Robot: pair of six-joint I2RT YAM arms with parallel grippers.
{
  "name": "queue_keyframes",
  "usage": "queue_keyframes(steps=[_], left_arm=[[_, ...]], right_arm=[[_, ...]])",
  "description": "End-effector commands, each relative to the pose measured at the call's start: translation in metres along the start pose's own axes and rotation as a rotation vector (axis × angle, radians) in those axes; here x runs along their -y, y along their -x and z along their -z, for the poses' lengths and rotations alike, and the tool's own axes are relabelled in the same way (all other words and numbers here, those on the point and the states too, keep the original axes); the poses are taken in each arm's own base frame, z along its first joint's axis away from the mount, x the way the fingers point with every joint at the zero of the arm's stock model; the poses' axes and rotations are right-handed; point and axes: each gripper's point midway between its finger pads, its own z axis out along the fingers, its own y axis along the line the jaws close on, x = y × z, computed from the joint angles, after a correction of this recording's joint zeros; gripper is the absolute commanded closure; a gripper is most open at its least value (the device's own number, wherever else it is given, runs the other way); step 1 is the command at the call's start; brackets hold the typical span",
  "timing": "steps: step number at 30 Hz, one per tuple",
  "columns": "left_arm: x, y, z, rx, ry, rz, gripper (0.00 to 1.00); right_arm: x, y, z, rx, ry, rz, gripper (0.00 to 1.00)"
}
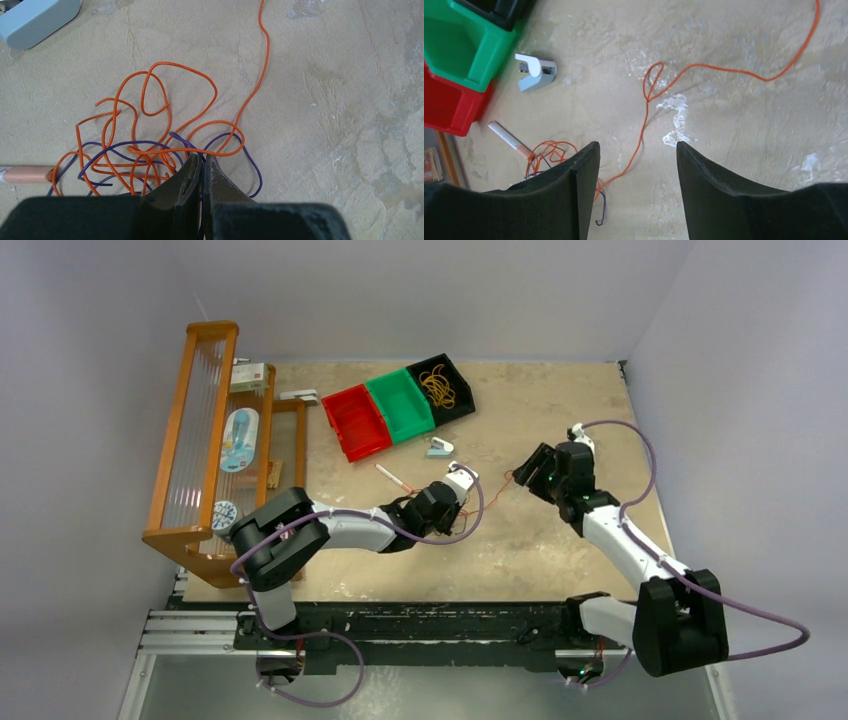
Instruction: Untangle the cables
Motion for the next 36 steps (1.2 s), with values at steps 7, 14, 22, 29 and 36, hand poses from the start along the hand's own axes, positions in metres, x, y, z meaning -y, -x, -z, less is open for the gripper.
queue_keyframes(steps=[7, 14, 22, 29, 36], left_arm=[[0.005, 0.022, -0.002, 0.050, -0.002, 0.037, 1.00], [0.005, 0.021, -0.002, 0.045, -0.002, 0.037, 1.00], [0.004, 0.020, -0.003, 0.039, 0.004, 0.035, 1.00], [0.003, 0.017, -0.005, 0.026, 0.009, 0.031, 1.00], [-0.005, 0.007, -0.007, 0.002, 0.052, 0.017, 0.87]], right_arm=[[-0.028, 0.009, -0.034, 0.097, 0.159, -0.220, 0.39], [-0.023, 0.003, -0.060, 0.078, 0.133, -0.274, 0.40], [-0.015, -0.020, -0.081, 0.004, 0.112, -0.286, 0.45], [-0.025, -0.030, -0.093, -0.031, 0.182, -0.279, 0.56], [-0.044, -0.013, -0.084, 0.012, 0.279, -0.204, 0.96]])
